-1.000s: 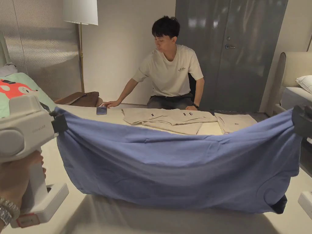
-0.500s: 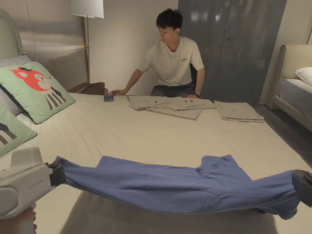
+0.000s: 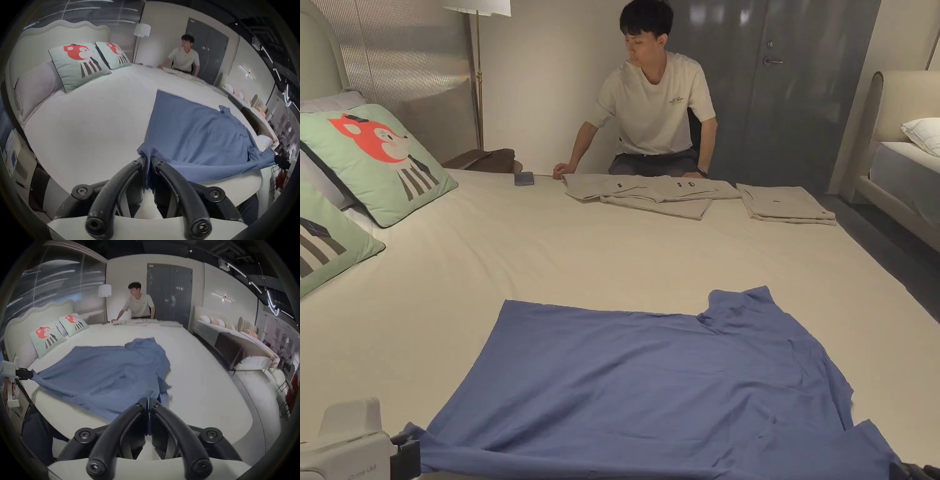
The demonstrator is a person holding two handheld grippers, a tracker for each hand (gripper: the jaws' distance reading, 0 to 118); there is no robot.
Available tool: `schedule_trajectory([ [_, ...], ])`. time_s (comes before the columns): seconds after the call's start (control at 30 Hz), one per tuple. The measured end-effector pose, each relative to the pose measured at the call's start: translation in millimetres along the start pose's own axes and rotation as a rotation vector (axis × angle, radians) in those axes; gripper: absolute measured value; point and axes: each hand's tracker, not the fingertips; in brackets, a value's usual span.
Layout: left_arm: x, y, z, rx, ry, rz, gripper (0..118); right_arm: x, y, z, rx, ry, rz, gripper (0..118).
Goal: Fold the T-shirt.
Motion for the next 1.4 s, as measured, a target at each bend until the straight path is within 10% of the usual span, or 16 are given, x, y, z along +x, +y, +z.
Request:
schedule_trajectory([
  [0.77, 2.2, -25.9, -20.9, -0.118, 0.064, -0.081, 3, 25.2, -58.1, -29.8, -0.218, -0.051, -0.13, 2],
  [0.83, 5.1, -25.7, -16.5, -0.093, 0.061, -0.091, 21, 26.1, -58.7, -25.6, -0.196, -0.037, -0.149, 24],
  [0.9, 5.2, -23.0, -13.2, -0.056, 0.061, -0.091, 89, 23.1, -54.7, -16.4, -0.146, -0.052, -0.151, 76],
  [0.97, 7.5, -17.2, -2.9, -0.005, 0.033, -0.086, 106, 19.3, -45.9, -3.5, -0.059, -0.052, -0.124, 81],
  [1.3, 50.2, 24.9, 77.3, 0.444, -0.036, -0.164, 99, -14.3, 28.6, 50.6, 0.445, -0.181, -0.147, 79],
  [1.4, 56.1, 25.3, 87.0, 0.545, -0.011, -0.184, 41, -26.6, 36.5, 61.9, 0.549, -0.204, -0.122, 26],
])
